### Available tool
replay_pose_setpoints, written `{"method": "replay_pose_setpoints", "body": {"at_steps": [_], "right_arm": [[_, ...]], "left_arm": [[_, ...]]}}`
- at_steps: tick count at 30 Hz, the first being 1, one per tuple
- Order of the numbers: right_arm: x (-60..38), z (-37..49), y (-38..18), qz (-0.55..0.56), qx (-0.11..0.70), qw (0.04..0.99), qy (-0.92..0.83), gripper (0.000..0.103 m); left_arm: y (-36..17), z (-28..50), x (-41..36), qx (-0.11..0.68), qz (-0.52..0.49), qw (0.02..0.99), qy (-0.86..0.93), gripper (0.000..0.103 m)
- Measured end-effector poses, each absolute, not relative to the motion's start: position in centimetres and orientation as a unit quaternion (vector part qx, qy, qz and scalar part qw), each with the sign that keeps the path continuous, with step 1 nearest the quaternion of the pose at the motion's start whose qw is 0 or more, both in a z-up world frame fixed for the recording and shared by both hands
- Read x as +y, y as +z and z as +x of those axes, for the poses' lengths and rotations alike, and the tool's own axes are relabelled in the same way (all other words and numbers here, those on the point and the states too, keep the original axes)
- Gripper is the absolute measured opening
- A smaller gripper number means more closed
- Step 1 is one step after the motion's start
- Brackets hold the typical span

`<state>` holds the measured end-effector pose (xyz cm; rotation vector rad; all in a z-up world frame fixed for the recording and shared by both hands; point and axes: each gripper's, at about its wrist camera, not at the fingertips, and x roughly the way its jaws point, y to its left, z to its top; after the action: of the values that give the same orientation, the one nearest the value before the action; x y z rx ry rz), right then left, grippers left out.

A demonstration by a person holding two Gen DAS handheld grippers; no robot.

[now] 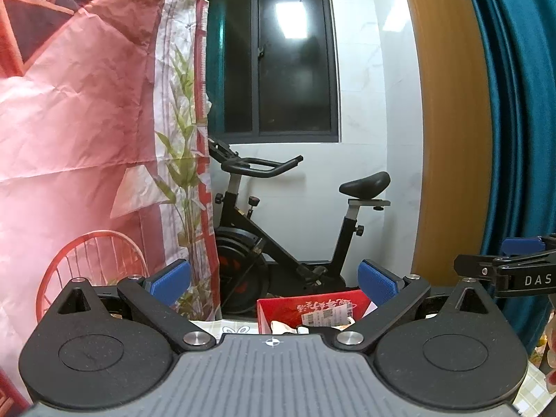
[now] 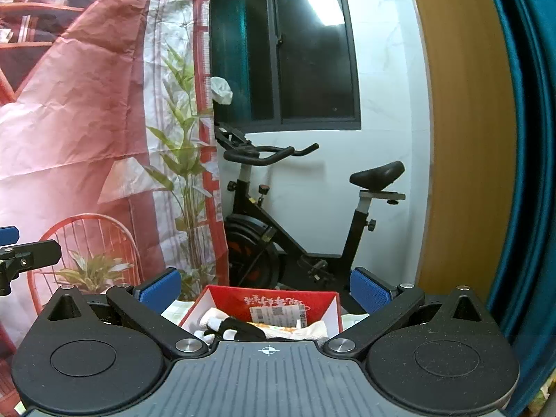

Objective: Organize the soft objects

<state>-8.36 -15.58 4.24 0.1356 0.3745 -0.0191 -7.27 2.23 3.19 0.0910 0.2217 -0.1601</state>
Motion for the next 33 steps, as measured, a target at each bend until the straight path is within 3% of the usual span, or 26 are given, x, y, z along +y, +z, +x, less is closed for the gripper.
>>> {"method": "replay_pose_setpoints", "body": {"at_steps": [33], "right_arm": [[-16.05,-8.13,3.78,0.063,0.192,0.979,-0.013,0.103]], "left_arm": [[2.96,-7.16,2.34,0.114,0.04,0.99,-0.078,0.103]]}}
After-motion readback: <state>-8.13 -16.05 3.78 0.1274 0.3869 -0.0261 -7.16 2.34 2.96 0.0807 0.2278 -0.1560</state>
